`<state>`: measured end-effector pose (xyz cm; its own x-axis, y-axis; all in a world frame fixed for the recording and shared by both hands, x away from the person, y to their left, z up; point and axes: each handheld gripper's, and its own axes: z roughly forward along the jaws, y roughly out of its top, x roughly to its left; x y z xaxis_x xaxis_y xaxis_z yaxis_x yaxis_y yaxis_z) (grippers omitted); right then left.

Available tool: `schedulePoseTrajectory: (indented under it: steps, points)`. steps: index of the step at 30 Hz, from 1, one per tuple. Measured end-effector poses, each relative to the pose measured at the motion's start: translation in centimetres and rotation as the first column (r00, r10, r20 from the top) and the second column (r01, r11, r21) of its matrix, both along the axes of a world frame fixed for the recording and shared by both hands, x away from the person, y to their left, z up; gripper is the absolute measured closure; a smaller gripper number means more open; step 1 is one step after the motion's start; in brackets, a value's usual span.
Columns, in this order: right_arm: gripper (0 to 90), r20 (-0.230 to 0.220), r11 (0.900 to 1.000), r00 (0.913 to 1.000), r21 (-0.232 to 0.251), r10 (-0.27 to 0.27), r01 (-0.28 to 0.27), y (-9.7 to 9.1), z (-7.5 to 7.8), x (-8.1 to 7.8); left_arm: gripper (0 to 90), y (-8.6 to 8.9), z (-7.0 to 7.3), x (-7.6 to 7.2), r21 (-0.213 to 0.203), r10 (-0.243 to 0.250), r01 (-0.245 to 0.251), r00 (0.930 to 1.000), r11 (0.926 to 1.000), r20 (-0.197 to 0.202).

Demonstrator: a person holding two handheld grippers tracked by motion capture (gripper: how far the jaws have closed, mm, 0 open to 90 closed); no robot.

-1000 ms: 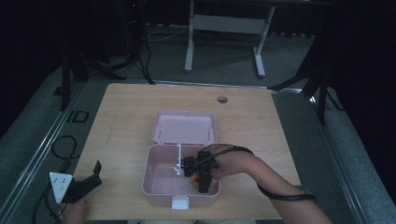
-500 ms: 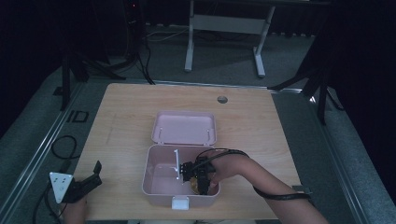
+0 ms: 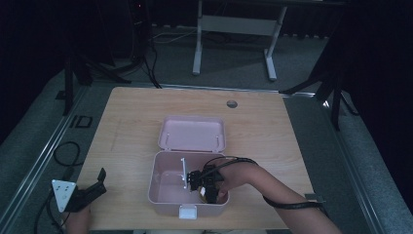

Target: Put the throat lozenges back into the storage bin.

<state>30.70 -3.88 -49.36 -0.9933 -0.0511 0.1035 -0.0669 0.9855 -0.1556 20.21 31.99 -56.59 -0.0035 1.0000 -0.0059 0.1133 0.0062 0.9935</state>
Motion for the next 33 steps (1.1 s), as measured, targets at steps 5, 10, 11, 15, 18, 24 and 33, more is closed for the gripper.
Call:
schedulePoseTrajectory:
  steps: [5, 10, 11, 15, 18, 24, 33]
  points:
    - [17.8, -0.001, 0.9999, 1.0000, 0.014, -0.007, 0.007, 0.0, 0.3, 0.0, 0.6, 0.0, 0.0, 0.0, 0.000, 0.001, -0.001, 1.0000, 1.0000, 0.000]
    - [16.2, 0.011, 0.9978, 0.9999, 0.067, -0.001, 0.000, -0.2, 1.5, -0.1, 0.6, 0.0, 0.0, 0.0, 0.000, 0.000, 0.000, 1.0000, 1.0000, 0.000]
    - [16.0, 0.011, 0.9963, 0.9999, 0.086, -0.005, 0.004, -0.3, 1.9, -0.1, 0.6, 0.0, 0.0, 0.0, 0.000, 0.000, 0.000, 1.0000, 1.0000, 0.000]
    - [13.0, 0.026, 0.9873, 0.9996, 0.159, -0.011, 0.006, -0.7, 4.1, -0.2, 0.6, 0.0, 0.0, 0.0, 0.000, 0.001, -0.001, 1.0000, 1.0000, 0.001]
    - [11.4, 0.036, 0.9752, 0.9993, 0.221, -0.004, -0.004, -1.4, 5.9, -0.2, 0.6, 0.0, 0.0, 0.0, 0.000, 0.002, -0.002, 1.0000, 1.0000, 0.002]
    - [11.4, 0.081, 0.9401, 0.9953, 0.340, -0.053, 0.023, -3.2, 8.7, 0.2, 0.6, 0.0, 0.0, 0.0, 0.001, 0.002, -0.002, 1.0000, 1.0000, 0.001]
    - [12.9, 0.123, 0.8873, 0.9747, 0.447, -0.187, 0.114, -9.3, 11.8, 1.5, 0.6, 0.0, 0.0, 0.0, 0.002, 0.002, -0.002, 1.0000, 1.0000, 0.001]
